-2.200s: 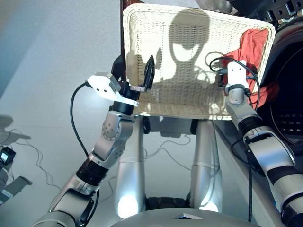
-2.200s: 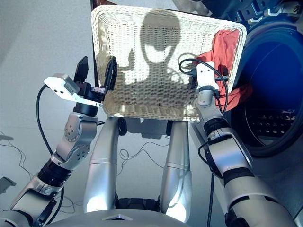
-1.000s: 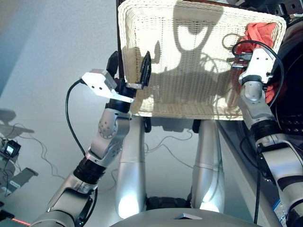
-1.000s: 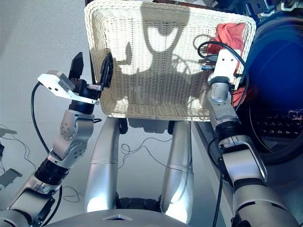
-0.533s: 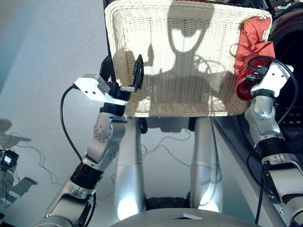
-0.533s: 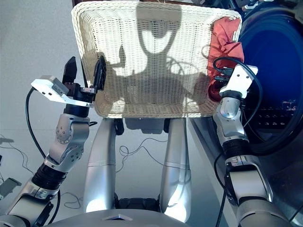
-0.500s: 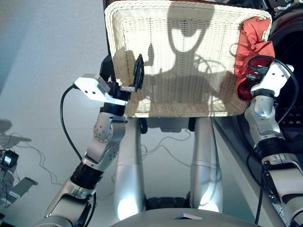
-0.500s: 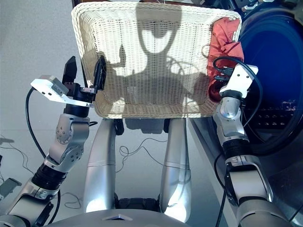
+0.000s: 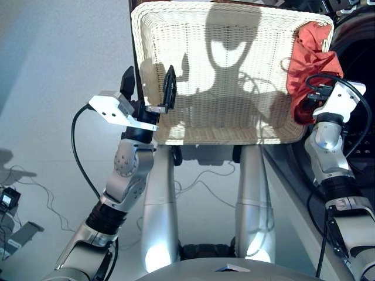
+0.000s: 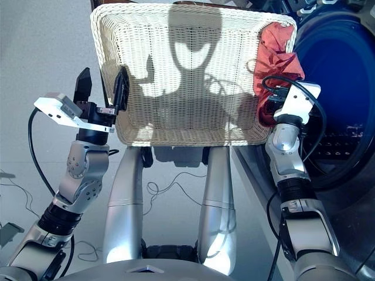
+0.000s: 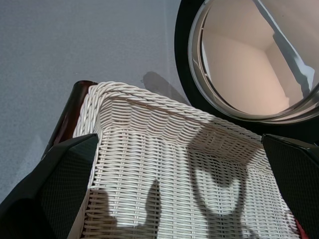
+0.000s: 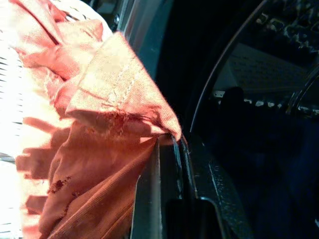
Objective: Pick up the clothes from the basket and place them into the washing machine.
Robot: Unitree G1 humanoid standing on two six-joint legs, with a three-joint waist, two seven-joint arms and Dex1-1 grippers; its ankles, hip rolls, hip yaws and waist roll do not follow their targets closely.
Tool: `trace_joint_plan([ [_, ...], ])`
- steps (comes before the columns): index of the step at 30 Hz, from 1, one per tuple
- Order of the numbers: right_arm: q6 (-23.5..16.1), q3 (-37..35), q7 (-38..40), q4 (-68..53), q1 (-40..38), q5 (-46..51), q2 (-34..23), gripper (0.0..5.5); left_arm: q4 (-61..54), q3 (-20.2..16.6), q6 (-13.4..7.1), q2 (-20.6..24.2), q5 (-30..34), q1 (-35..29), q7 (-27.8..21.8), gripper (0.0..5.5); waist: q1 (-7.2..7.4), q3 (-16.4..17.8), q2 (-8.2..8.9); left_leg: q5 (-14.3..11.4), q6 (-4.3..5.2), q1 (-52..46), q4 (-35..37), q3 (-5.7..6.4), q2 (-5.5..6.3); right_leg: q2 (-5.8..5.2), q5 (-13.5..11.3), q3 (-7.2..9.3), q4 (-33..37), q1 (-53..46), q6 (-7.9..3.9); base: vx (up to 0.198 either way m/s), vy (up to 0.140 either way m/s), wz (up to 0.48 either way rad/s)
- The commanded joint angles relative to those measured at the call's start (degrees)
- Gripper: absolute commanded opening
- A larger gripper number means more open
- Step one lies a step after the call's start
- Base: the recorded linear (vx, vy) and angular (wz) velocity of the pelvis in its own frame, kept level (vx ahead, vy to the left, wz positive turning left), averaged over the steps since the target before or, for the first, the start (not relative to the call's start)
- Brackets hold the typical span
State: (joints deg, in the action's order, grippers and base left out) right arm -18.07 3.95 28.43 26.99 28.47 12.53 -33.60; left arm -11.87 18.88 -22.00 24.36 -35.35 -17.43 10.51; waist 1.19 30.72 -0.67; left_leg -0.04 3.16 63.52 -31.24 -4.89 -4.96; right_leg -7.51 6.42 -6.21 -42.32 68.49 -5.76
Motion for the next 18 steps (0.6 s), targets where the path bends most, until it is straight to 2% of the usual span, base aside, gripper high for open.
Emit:
trace_joint_plan([
  [1,-3.11,-3.79,3.55,-1.83,-1.65,-2.37,-2.36,0.00,-6.32,-1.64,-2.87,1.22,2.49,1.01,-0.16,5.50,-0.22,-0.92,0.41,-4.51,1.65,-0.04,-5.37,0.89,-0.70,-0.35,-5.69,0.31,5.66,-2.58,-1.79,0.000,0.000,0.000],
  [12,-3.34,-9.44,12.07,1.05,-2.68,-4.21,-1.96,0.00,-6.33,-1.73,-3.40,1.27,3.40,1.20,1.44,5.50,-0.03,-0.92,0.27,-4.80,1.58,-0.37,-5.20,0.89,-0.58,-0.30,-5.43,0.27,5.76,-2.93,-1.83,0.000,0.000,0.000],
  [15,-3.42,-12.41,16.68,6.59,-1.25,-2.07,-2.01,0.00,-6.42,-1.33,-3.73,1.56,3.45,1.21,1.98,5.50,-0.17,-0.92,-0.03,-4.97,1.63,-0.53,-5.26,0.95,-0.43,-0.37,-5.25,0.32,5.74,-3.08,-1.77,0.000,0.000,0.000],
  [18,-3.18,-14.57,18.13,13.54,0.20,1.38,-3.94,0.00,-6.55,-0.88,-3.86,1.96,2.95,1.42,1.83,5.50,-0.51,-0.92,-0.30,-5.13,1.68,-0.55,-5.33,1.03,-0.38,-0.48,-5.22,0.47,5.75,-3.22,-1.78,0.000,0.000,0.000],
])
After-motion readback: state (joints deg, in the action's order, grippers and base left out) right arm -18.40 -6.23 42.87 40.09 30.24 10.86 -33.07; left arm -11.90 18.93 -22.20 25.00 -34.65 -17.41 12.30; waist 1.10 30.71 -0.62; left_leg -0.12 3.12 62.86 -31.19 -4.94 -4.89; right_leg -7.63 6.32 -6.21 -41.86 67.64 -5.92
